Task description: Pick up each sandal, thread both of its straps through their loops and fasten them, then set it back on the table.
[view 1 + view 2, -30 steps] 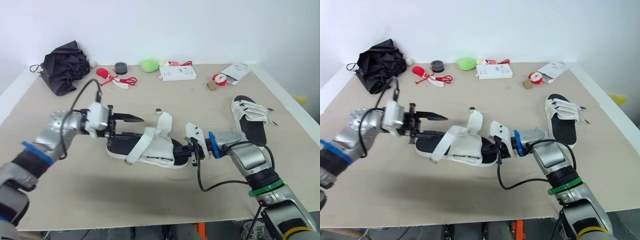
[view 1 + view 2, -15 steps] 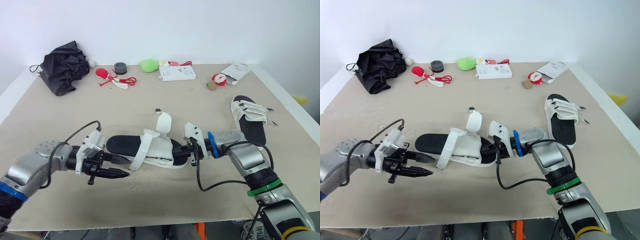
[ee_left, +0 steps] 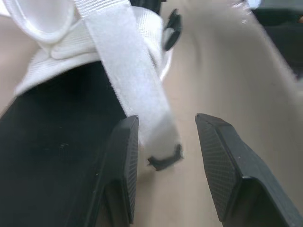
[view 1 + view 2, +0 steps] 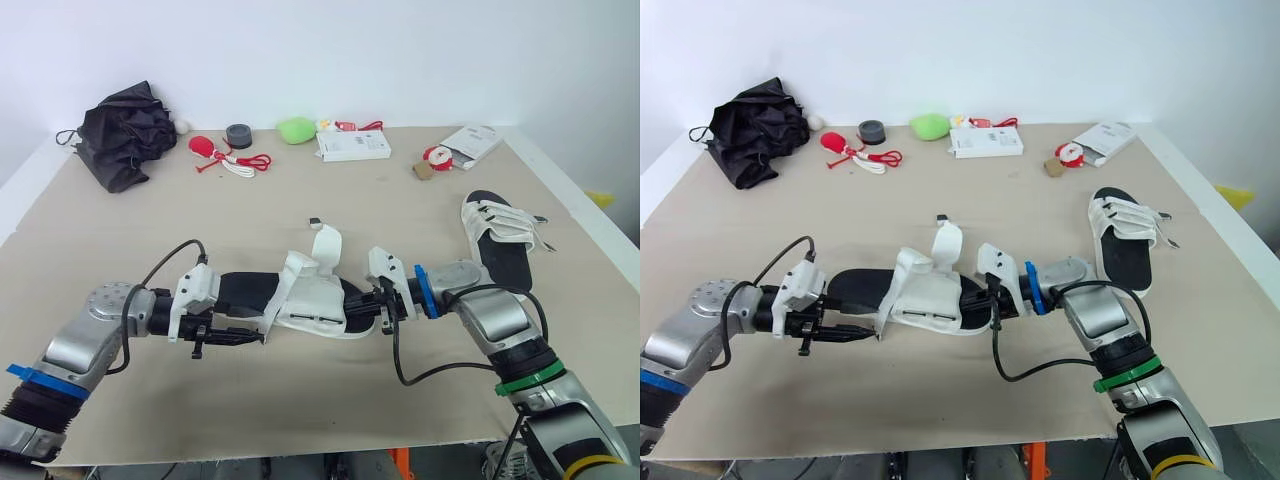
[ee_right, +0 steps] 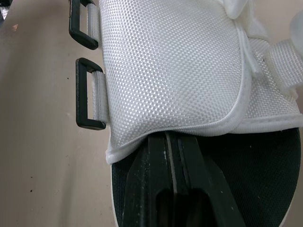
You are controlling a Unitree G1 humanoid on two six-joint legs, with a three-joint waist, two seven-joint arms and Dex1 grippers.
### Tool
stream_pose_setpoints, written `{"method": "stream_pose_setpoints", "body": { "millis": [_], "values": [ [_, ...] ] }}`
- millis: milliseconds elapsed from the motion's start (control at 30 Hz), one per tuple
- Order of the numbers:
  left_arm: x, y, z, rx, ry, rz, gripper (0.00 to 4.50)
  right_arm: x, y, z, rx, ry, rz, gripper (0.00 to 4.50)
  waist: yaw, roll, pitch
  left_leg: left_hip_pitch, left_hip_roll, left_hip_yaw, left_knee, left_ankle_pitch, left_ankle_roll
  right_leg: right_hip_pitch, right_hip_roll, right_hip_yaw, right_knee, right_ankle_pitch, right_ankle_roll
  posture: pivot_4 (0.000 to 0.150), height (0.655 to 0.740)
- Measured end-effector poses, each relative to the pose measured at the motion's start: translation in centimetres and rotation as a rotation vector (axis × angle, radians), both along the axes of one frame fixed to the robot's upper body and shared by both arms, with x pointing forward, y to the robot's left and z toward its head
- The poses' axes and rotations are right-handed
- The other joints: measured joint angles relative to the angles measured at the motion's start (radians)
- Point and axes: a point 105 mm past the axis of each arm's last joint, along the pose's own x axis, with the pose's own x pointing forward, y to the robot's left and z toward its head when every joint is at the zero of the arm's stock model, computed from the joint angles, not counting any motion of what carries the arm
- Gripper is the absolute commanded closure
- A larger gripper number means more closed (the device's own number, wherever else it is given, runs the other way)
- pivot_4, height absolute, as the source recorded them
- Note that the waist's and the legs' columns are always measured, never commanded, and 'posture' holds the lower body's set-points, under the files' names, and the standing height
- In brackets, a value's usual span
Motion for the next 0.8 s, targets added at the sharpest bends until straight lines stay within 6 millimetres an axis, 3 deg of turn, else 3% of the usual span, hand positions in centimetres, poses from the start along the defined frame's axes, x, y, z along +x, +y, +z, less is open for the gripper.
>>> {"method": "stream_pose_setpoints", "body": {
  "millis": [133,467,800],
  "values": [
    [-0.2,0.6,0.8,-0.001,0.021,-0.003,2.55,0.0,0.0,0.0,0.000,0.000,-0.004,4.50,0.001,0.000,0.000,0.001,0.000,0.000,0.000,0.000,0.000,0.000,0.000,-0.001,0.000,0.000,0.000,0.150,0.7400],
    [1.3,1.6,-1.3,0.068,-0.011,0.073,2.55,0.0,0.0,0.0,0.001,-0.001,-0.008,4.50,0.001,0.000,0.000,0.001,0.000,0.000,0.000,0.000,0.000,0.000,0.000,0.000,0.000,0.000,0.000,0.150,0.7400],
    [1.2,-1.8,-1.4,0.034,-0.004,-0.027,2.55,-0.1,-0.1,0.0,0.005,0.000,-0.023,4.50,0.001,0.000,0.000,0.001,-0.001,0.000,0.000,0.000,0.000,0.001,0.000,0.000,0.000,0.000,0.000,0.150,0.7400]
  ]
}}
